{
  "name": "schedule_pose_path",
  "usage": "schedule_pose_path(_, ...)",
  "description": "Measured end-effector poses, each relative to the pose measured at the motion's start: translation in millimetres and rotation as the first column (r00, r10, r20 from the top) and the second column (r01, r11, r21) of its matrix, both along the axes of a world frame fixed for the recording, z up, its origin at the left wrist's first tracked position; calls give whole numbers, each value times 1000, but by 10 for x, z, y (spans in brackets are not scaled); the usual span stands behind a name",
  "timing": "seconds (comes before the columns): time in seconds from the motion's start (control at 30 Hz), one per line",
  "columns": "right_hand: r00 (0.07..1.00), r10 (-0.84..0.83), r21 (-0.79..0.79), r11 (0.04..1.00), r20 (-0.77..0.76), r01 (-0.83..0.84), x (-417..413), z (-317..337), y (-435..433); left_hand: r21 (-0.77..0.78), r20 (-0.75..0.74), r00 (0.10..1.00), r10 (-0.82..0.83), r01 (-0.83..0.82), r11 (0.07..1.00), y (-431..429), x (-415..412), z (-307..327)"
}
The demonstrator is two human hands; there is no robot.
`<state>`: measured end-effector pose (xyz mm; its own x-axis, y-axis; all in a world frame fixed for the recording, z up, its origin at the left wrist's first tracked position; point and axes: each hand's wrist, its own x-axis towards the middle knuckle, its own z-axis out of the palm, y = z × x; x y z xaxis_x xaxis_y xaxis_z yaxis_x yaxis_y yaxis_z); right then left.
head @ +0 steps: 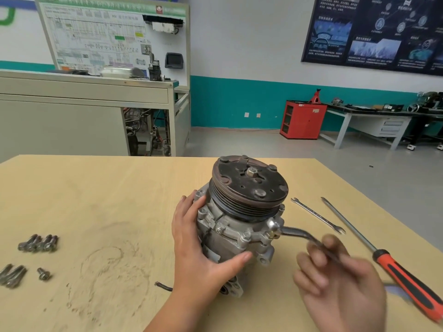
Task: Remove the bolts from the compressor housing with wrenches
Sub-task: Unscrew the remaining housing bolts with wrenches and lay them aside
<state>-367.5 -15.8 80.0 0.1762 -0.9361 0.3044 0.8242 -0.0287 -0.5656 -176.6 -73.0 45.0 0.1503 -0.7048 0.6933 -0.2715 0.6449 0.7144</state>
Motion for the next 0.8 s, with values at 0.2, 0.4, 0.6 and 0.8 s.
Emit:
schedule_pose_path(0.2,748,-197,-12,969,-634,246,181,54,522,-36,-18,1000,-23,22,999,21,-15,-9)
schedule_pose_path(0.4,479,-539,-355,833,-692,424,452,71,554,-238,4,998,56,-53,970,58,-52,27)
schedule_pose_path(0.6,617,-488,-241,864,-618,442,310,165,426,-375,149,980,132,-68,925,100,-98,7)
schedule_pose_path(0.8,858,-246,120,936,-452,332,68,242,-161,-370,142,984,108,-48,928,111,-118,21)
